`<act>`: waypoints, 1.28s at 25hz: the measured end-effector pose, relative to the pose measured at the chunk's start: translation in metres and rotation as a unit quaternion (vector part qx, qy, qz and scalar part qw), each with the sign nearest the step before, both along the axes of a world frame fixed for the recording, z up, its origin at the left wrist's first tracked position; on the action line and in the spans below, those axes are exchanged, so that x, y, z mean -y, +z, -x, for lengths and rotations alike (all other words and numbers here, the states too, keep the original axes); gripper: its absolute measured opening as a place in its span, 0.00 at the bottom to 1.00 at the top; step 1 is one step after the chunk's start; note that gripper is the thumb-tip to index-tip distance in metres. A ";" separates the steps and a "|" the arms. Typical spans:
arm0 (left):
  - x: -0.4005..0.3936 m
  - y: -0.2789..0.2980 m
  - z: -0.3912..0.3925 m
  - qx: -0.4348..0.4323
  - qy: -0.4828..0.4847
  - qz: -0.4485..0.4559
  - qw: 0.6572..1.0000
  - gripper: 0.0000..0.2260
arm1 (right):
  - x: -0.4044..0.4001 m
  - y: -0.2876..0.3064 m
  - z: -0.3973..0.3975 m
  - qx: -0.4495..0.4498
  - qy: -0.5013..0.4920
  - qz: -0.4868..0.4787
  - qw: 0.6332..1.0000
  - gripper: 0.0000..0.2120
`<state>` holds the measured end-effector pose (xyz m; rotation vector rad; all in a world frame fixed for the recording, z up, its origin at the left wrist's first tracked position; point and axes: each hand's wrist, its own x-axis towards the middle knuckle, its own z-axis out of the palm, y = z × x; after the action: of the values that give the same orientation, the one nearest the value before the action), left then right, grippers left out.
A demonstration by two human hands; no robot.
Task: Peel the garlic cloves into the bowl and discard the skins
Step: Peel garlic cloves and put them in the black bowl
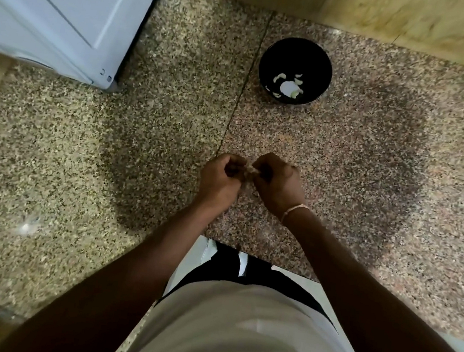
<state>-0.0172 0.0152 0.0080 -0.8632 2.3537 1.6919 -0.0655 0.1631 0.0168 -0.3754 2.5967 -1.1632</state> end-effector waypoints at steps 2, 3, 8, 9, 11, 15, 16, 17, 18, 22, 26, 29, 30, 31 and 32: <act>-0.005 0.010 0.003 -0.024 0.004 -0.033 0.999 0.11 | -0.010 0.013 0.000 0.016 -0.039 0.034 0.999 0.09; -0.007 0.018 0.006 -0.041 0.006 -0.049 0.998 0.11 | -0.015 0.022 0.001 0.026 -0.059 0.059 0.996 0.09; -0.021 0.077 0.035 -0.173 -0.014 -0.134 0.976 0.08 | -0.036 0.081 0.015 0.027 -0.136 0.201 0.970 0.09; -0.026 0.093 0.042 -0.197 -0.019 -0.141 0.970 0.08 | -0.039 0.096 0.018 0.018 -0.151 0.234 0.960 0.09; -0.034 0.122 0.056 -0.239 -0.032 -0.144 0.960 0.06 | -0.046 0.125 0.025 -0.021 -0.174 0.294 0.940 0.07; -0.048 0.175 0.070 -0.295 -0.074 -0.134 0.943 0.03 | -0.055 0.173 0.031 -0.087 -0.182 0.355 0.913 0.06; -0.051 0.188 0.072 -0.307 -0.080 -0.126 0.940 0.03 | -0.057 0.183 0.032 -0.110 -0.176 0.358 0.910 0.06; -0.053 0.198 0.074 -0.316 -0.081 -0.118 0.938 0.04 | -0.059 0.191 0.032 -0.133 -0.172 0.355 0.909 0.05; -0.055 0.209 0.076 -0.324 -0.082 -0.112 0.936 0.04 | -0.062 0.201 0.033 -0.159 -0.172 0.352 0.906 0.05; -0.061 0.243 0.079 -0.358 -0.087 -0.090 0.925 0.06 | -0.065 0.230 0.036 -0.228 -0.166 0.344 0.895 0.05; -0.062 0.264 0.078 -0.398 -0.089 -0.072 0.910 0.05 | -0.063 0.248 0.033 -0.269 -0.159 0.353 0.882 0.06; -0.062 0.275 0.077 -0.418 -0.093 -0.076 0.900 0.04 | -0.064 0.257 0.032 -0.300 -0.153 0.352 0.873 0.06; -0.063 0.279 0.077 -0.422 -0.095 -0.077 0.898 0.04 | -0.065 0.260 0.033 -0.306 -0.151 0.352 0.872 0.06; -0.063 0.282 0.076 -0.424 -0.097 -0.080 0.897 0.05 | -0.065 0.262 0.033 -0.308 -0.149 0.355 0.870 0.06; -0.063 0.284 0.077 -0.423 -0.099 -0.084 0.897 0.05 | -0.066 0.265 0.034 -0.308 -0.149 0.359 0.868 0.06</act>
<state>-0.0937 0.0781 0.2924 0.2273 2.5369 2.4566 -0.0995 0.2292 0.2818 -0.5767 2.6511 -2.4830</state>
